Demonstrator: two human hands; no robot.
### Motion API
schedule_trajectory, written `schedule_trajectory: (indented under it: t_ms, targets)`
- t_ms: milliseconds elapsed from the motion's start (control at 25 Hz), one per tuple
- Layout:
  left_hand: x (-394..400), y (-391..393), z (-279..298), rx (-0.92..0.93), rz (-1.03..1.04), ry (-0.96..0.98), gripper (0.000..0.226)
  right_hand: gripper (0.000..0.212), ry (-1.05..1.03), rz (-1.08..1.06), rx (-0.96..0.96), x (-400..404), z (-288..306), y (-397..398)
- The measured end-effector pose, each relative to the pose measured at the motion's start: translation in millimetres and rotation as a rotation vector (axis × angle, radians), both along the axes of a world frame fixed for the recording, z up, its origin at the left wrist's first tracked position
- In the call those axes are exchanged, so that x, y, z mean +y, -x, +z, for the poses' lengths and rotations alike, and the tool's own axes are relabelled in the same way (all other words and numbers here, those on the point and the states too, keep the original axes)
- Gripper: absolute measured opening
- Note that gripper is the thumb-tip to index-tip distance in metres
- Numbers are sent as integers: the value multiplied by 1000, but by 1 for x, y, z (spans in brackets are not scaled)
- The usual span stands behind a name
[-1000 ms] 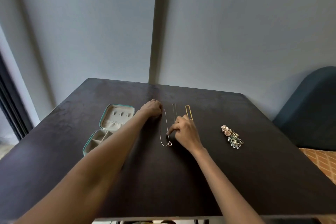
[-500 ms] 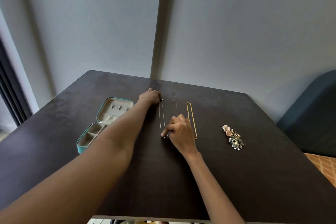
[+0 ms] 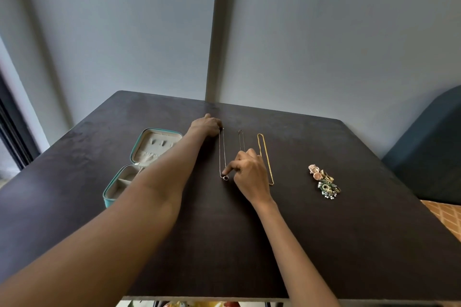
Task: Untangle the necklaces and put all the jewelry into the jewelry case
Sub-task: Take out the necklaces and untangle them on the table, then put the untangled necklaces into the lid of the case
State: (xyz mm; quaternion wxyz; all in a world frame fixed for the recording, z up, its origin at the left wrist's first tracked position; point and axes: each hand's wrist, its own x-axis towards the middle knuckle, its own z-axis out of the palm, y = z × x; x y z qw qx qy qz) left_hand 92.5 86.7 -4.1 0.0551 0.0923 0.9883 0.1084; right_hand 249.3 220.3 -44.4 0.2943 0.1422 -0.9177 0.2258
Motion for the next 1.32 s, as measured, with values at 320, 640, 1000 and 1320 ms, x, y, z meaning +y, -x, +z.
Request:
schedule_trajectory:
  t_ms: [320,640,1000,1320]
  targets:
    - [1,7,4,10,4,47,44,51,20,38,41,1,-1,-3]
    - [8,16,-6,-41,-44,-4,40,48,22,79,15,1,-2,0]
    - [7,21,0,-66,-64,-5,47,41,53,92,-25,4,-4,1]
    - [-3,8,10,-106,-69,-208,53,42,213,-37,61,11,-5,6]
